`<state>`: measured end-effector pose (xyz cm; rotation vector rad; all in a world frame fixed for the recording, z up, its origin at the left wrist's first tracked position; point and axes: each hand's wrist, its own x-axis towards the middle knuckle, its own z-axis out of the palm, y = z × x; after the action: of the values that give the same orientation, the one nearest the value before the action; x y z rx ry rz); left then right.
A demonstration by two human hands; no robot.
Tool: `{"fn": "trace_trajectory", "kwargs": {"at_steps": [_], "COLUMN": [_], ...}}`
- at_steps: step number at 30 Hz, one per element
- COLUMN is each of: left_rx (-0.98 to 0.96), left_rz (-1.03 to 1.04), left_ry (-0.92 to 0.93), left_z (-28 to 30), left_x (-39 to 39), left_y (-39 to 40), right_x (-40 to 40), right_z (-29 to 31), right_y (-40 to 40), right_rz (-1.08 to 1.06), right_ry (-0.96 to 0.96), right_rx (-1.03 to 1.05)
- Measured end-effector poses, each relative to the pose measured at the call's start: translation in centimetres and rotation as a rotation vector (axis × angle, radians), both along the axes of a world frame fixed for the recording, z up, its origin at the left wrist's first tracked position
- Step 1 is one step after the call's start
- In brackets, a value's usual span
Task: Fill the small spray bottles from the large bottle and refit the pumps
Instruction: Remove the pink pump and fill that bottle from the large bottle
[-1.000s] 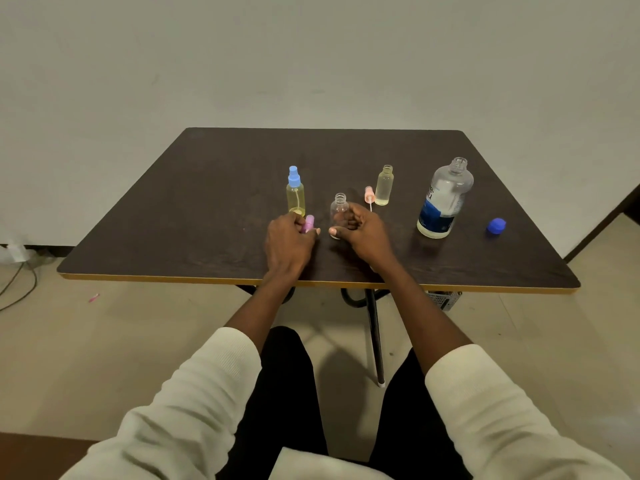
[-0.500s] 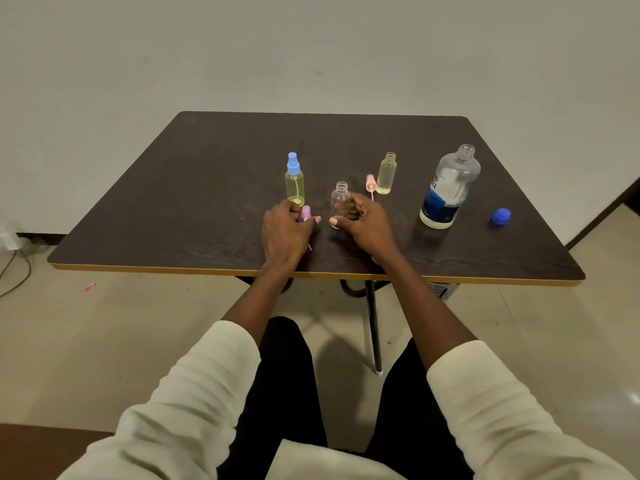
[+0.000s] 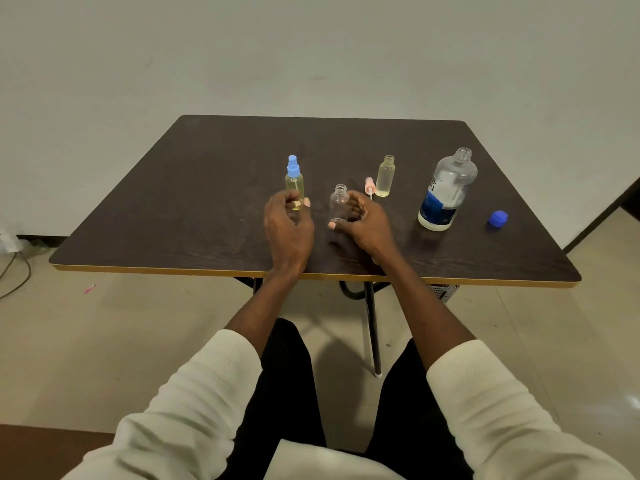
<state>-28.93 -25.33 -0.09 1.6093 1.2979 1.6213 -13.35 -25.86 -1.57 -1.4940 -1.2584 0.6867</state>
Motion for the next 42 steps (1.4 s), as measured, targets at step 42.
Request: {"fn": "trace_trajectory", "kwargs": {"at_steps": [42], "left_rx": [-0.233], "left_rz": [-0.373], "left_ry": [0.085], "left_z": [-0.8], "left_x": [9.1], "left_y": [-0.8], "right_x": [9.4], "right_z": [4.8], "right_y": [-4.2], "right_rz": [-0.643], "right_ry": [-0.006], "right_rx": [0.196]}}
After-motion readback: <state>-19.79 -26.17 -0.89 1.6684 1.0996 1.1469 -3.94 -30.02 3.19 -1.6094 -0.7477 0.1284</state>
